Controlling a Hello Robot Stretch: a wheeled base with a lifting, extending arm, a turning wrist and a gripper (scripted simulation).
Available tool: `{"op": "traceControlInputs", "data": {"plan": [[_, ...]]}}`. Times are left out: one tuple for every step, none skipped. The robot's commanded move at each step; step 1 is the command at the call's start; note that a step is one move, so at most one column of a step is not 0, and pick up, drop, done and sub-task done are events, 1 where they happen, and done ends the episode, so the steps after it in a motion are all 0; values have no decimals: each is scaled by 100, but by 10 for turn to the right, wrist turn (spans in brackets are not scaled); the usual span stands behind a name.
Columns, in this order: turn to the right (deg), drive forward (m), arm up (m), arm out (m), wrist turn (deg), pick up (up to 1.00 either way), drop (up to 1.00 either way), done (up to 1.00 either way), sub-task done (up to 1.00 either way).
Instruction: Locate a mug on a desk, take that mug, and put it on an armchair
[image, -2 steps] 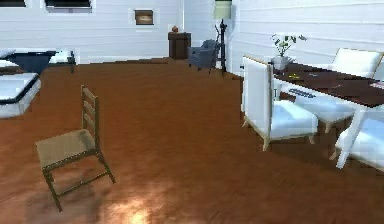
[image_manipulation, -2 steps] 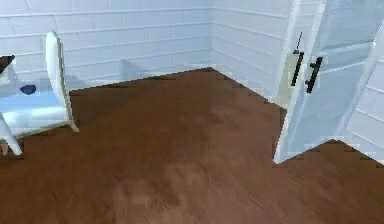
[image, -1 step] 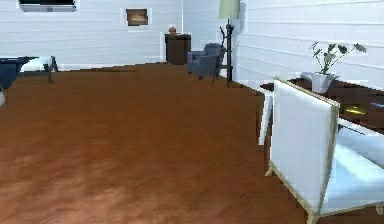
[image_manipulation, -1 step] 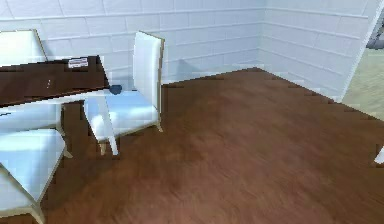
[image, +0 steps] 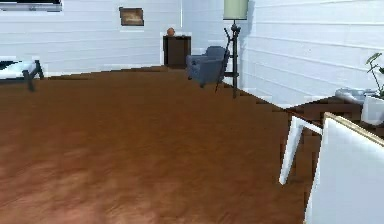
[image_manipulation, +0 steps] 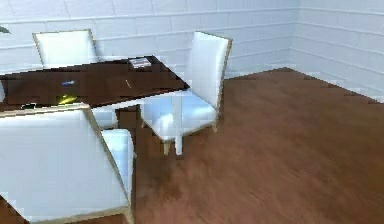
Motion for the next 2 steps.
{"op": "traceControlInputs", "data": {"plan": [[-240,0,0,0,0,0,0,0,0],[0,45,0,0,0,0,0,0,0]]}}
